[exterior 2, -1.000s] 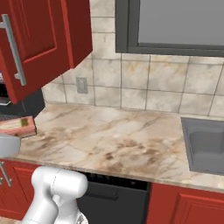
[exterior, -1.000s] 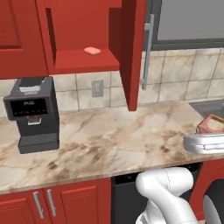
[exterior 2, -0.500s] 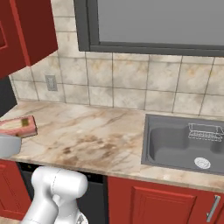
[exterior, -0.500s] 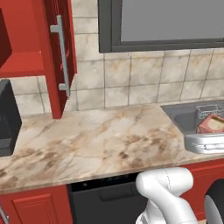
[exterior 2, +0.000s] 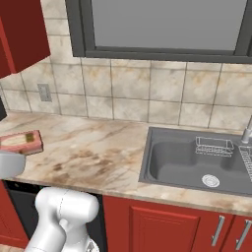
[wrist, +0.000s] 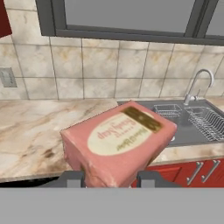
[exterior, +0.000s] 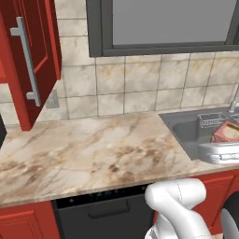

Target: Locate and retrieve the bar soap and bar soap from the cabinet. Place them next to the sink.

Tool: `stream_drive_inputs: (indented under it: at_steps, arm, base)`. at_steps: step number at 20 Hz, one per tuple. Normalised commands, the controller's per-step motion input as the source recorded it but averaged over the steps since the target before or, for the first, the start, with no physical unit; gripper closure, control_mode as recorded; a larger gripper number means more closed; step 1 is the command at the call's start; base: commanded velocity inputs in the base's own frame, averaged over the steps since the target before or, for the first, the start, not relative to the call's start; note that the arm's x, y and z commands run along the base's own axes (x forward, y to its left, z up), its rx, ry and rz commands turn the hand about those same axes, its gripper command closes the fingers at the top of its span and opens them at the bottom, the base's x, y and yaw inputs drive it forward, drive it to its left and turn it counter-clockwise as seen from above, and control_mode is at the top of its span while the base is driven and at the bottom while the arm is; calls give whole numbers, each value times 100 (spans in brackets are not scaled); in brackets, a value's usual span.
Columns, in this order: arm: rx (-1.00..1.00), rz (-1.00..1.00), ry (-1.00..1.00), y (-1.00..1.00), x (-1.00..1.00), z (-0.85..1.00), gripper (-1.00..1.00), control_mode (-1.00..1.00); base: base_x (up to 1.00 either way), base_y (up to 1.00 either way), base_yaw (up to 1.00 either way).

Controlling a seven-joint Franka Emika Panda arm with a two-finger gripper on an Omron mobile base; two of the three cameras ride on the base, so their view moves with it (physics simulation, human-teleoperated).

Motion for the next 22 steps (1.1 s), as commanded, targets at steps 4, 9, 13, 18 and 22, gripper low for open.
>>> stream_drive_inputs:
  at_steps: [4,9,13,18,22]
  arm:
    - [0,0,0,0,0,0,100,100]
    - [0,0,0,0,0,0,100,100]
    - [0,0,0,0,0,0,100,100]
    - [0,0,0,0,0,0,100,100]
    - [0,0,0,0,0,0,100,100]
  base:
    - [34,0,0]
    - [50,-2,0]
    - [41,-12,4]
    - [35,-18,4]
    - [3,-3,2]
